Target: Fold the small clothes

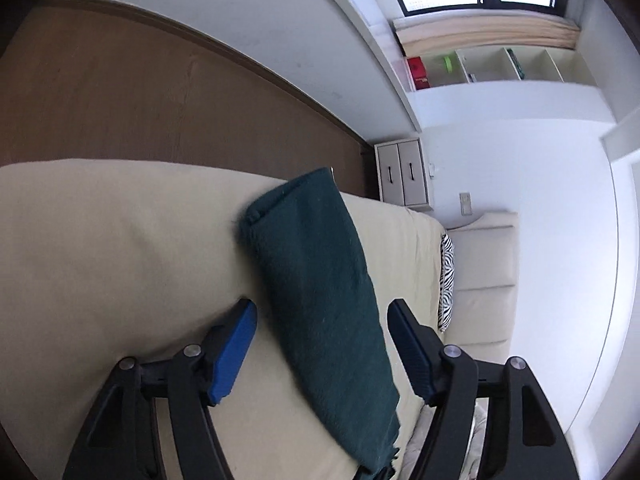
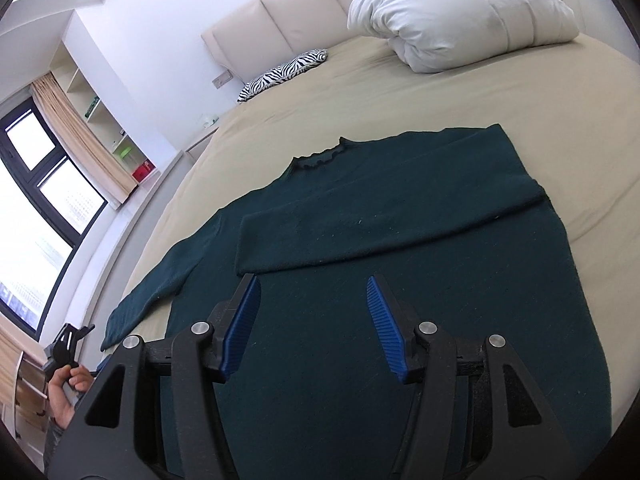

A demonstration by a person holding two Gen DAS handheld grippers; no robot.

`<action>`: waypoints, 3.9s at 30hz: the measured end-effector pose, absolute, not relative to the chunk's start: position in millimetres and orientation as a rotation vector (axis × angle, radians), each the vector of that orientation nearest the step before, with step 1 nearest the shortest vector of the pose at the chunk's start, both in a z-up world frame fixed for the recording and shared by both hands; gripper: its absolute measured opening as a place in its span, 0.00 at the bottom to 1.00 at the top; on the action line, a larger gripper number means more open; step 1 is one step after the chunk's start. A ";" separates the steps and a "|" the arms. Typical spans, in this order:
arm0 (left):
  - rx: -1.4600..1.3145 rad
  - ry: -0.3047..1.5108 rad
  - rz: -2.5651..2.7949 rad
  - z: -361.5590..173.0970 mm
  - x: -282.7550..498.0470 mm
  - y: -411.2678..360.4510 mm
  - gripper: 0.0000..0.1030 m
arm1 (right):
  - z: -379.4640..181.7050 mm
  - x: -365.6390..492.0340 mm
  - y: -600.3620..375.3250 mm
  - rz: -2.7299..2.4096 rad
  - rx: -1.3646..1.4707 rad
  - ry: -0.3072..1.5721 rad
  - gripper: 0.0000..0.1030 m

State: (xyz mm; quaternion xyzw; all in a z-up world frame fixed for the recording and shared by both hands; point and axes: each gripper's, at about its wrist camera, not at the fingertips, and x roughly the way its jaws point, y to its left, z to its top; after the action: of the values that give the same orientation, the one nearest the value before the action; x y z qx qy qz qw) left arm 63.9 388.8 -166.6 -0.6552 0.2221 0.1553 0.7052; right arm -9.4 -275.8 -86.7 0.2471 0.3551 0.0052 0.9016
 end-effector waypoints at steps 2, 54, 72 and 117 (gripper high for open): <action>-1.466 0.497 0.360 -166.8 71.0 395.5 0.62 | -88.2 -10.4 -275.8 0.009 0.521 0.732 0.52; -0.339 0.811 -0.123 -117.7 68.0 61.6 0.78 | -161.2 88.5 -220.6 0.171 0.395 1.046 0.07; -0.299 0.757 0.021 -80.0 144.7 102.8 0.79 | -126.5 130.3 -339.0 0.084 0.238 0.955 0.07; -0.243 0.862 -0.004 -114.5 222.7 115.4 0.21 | -176.6 146.2 -372.7 0.046 0.486 0.893 0.10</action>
State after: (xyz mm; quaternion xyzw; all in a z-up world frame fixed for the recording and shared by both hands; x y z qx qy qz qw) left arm 222.7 115.4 -114.5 -0.1174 0.4169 -0.0017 0.9013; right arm 146.2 -372.7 -176.6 0.2327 0.4274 0.0219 0.8733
